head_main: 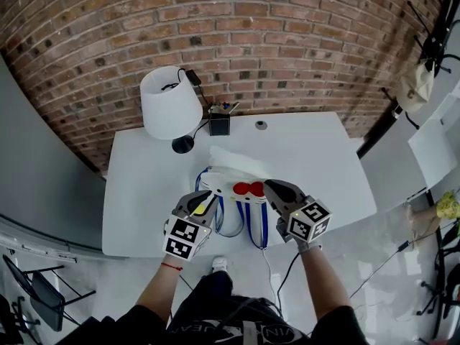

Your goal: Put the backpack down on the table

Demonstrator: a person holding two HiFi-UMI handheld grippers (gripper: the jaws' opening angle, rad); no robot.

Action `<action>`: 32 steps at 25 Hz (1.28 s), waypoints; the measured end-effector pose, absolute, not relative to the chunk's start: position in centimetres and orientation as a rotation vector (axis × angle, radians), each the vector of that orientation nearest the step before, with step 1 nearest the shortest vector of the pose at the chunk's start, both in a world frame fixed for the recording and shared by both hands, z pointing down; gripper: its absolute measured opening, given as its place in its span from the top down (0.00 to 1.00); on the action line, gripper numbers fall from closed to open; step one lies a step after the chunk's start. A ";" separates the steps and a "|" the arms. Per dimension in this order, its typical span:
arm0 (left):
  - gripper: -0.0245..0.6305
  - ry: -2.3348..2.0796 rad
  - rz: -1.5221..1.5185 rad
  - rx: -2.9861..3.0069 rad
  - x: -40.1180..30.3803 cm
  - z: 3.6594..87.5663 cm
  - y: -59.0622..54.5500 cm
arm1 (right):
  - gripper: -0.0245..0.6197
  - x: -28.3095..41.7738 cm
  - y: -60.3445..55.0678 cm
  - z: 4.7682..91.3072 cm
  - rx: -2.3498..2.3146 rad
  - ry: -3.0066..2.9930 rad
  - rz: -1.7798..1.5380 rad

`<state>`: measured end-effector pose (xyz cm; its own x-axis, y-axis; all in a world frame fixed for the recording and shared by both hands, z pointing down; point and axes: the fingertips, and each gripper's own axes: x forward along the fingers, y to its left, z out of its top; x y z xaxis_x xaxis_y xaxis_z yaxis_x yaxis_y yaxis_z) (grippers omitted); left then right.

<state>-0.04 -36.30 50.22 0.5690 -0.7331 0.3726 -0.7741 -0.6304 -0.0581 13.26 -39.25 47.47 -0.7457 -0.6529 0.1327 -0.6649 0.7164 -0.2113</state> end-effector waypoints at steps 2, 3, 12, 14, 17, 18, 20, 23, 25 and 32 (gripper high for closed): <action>0.86 -1.276 0.523 2.692 0.6 49.9 -35.5 | 0.94 12.9 -38.4 47.5 1.089 -2.869 0.391; 0.86 -1.268 0.506 2.696 0.9 49.8 -35.2 | 0.95 12.8 -38.0 47.5 1.082 -2.874 0.398; 0.96 -1.287 0.421 2.706 1.6 48.7 -31.0 | 0.96 10.4 -31.8 47.2 0.980 -2.905 0.419; 0.96 -1.309 0.410 2.697 1.6 48.6 -30.0 | 0.96 9.8 -30.5 47.3 0.965 -2.903 0.411; 0.96 -1.341 0.388 2.678 1.6 48.5 -28.6 | 0.96 9.0 -28.6 47.3 0.954 -2.897 0.385; 0.96 -1.350 0.382 2.671 1.7 48.6 -28.1 | 0.96 8.8 -28.0 47.2 0.952 -2.895 0.377; 0.96 -1.367 0.366 2.654 1.7 48.8 -26.9 | 0.96 8.5 -26.7 47.2 0.960 -2.889 0.359; 0.96 -1.402 0.341 2.615 1.2 49.1 -24.8 | 0.96 8.3 -24.6 47.2 0.996 -2.879 0.344; 0.96 -1.414 0.328 2.592 0.9 49.4 -23.4 | 0.96 8.1 -23.1 47.4 1.013 -2.883 0.358; 0.96 -1.414 0.315 2.572 1.1 50.1 -19.0 | 0.96 8.9 -19.3 47.4 1.064 -2.915 0.421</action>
<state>1.11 -18.99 50.11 0.5229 -0.8070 0.2745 -0.8472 -0.5274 0.0632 8.90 -19.27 47.40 -0.7689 -0.6313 0.1009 -0.6341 0.7328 -0.2470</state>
